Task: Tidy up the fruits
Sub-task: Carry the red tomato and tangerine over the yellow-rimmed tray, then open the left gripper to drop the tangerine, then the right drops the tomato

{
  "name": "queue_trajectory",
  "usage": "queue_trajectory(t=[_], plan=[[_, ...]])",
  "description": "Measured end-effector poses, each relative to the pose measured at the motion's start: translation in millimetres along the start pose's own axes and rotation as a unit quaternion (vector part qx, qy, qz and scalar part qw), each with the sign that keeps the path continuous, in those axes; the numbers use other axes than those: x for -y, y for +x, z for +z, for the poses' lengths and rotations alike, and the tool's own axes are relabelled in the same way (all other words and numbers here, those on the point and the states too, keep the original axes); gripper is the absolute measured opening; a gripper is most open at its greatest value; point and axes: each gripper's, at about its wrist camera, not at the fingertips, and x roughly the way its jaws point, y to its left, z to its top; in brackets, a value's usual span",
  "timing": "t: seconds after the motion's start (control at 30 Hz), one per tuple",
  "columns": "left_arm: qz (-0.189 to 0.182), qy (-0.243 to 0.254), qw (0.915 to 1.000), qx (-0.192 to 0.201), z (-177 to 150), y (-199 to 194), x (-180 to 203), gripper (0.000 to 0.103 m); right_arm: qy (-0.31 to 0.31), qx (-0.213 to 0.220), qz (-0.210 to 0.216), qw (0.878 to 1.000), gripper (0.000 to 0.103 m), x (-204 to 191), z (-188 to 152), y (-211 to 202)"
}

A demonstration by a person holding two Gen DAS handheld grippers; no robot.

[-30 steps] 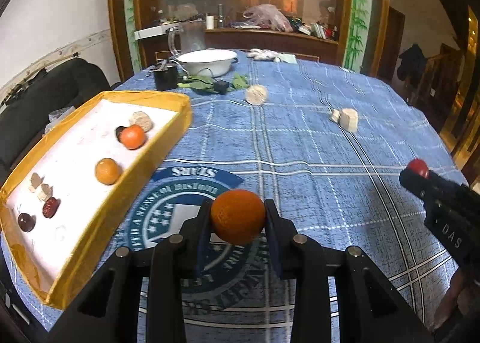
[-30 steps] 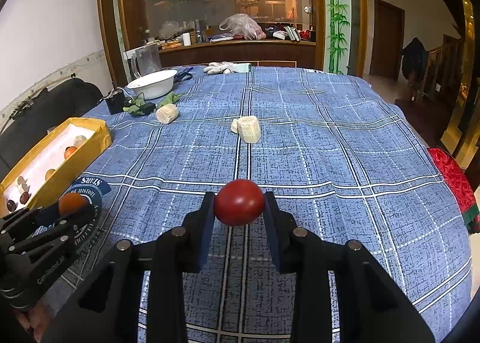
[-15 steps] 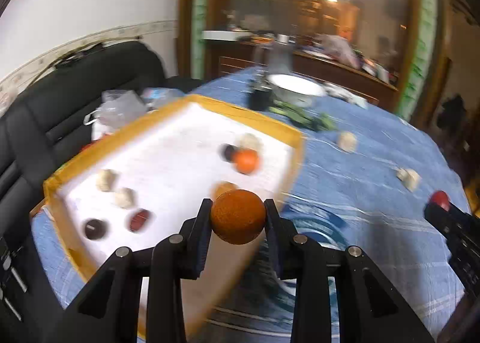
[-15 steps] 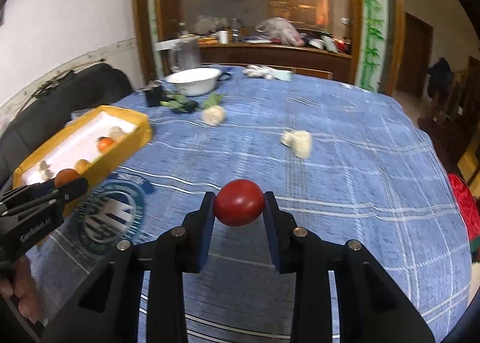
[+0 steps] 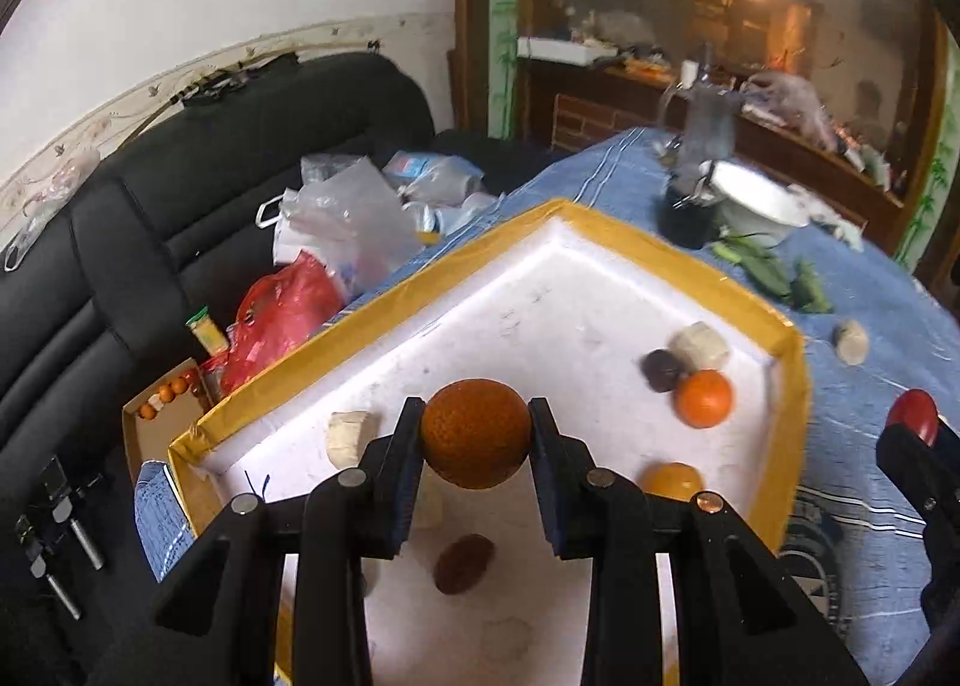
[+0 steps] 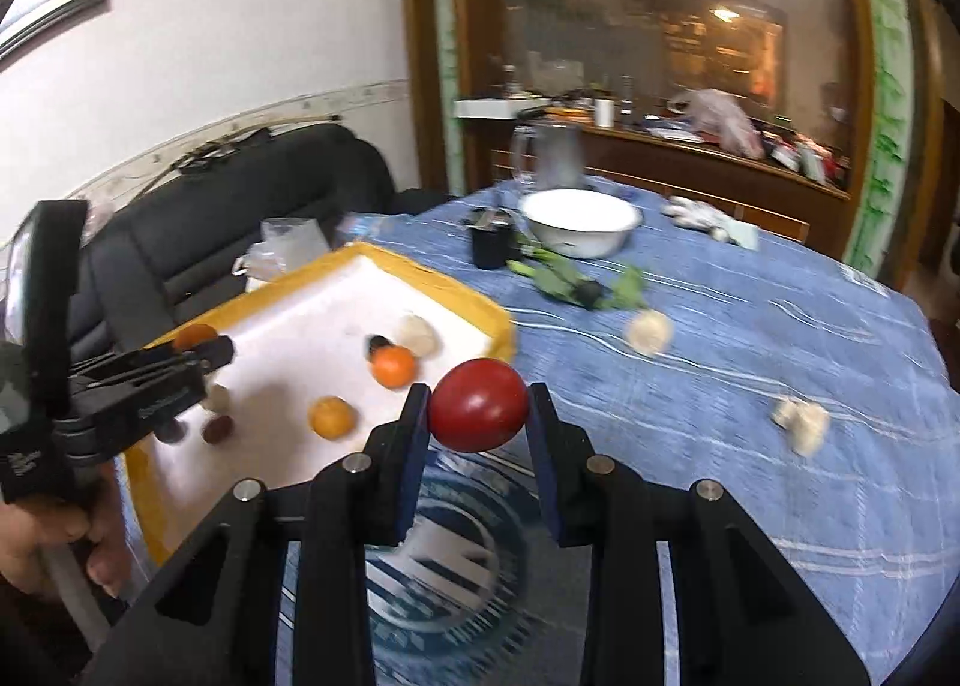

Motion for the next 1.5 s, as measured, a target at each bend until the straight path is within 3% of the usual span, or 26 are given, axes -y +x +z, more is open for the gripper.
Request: queue_trajectory(t=[0.27, 0.53, 1.17, 1.23, 1.3, 1.37, 1.43, 1.5], plan=[[0.016, -0.004, 0.9997, -0.019, 2.4, 10.9, -7.6, 0.033, -0.004, -0.037, 0.038, 0.999, 0.034, -25.9, 12.5, 53.5], [0.030, -0.004, 0.9991, -0.028, 9.9, 20.7, -10.9, 0.033, -0.009, -0.072, 0.048, 0.996, 0.034, -30.1, 18.1, 92.3], [0.060, -0.013, 0.9970, -0.047, 14.7, 28.4, -17.2, 0.034, -0.019, -0.106, 0.047, 0.993, 0.034, -36.4, 18.2, 128.8], [0.066, -0.013, 0.9964, -0.051, 14.8, 29.6, -17.4, 0.039, -0.019, -0.108, 0.049, 0.993, 0.034, -37.4, 18.5, 130.1], [0.072, -0.014, 0.9962, -0.047, 15.1, 27.6, -17.7, 0.060, -0.020, -0.114, 0.050, 0.992, 0.035, -38.6, 17.7, 132.5], [0.072, -0.017, 0.9966, -0.038, 15.0, 23.1, -18.3, 0.072, -0.018, -0.115, 0.049, 0.992, 0.035, -38.2, 17.2, 133.1], [0.073, -0.019, 0.9968, -0.027, 14.9, 17.2, -19.1, 0.074, -0.017, -0.118, 0.048, 0.992, 0.036, -38.1, 17.0, 133.2], [0.076, -0.017, 0.9969, -0.016, 15.2, 10.5, -19.1, 0.074, -0.017, -0.116, 0.042, 0.992, 0.051, -36.9, 17.3, 130.8]])
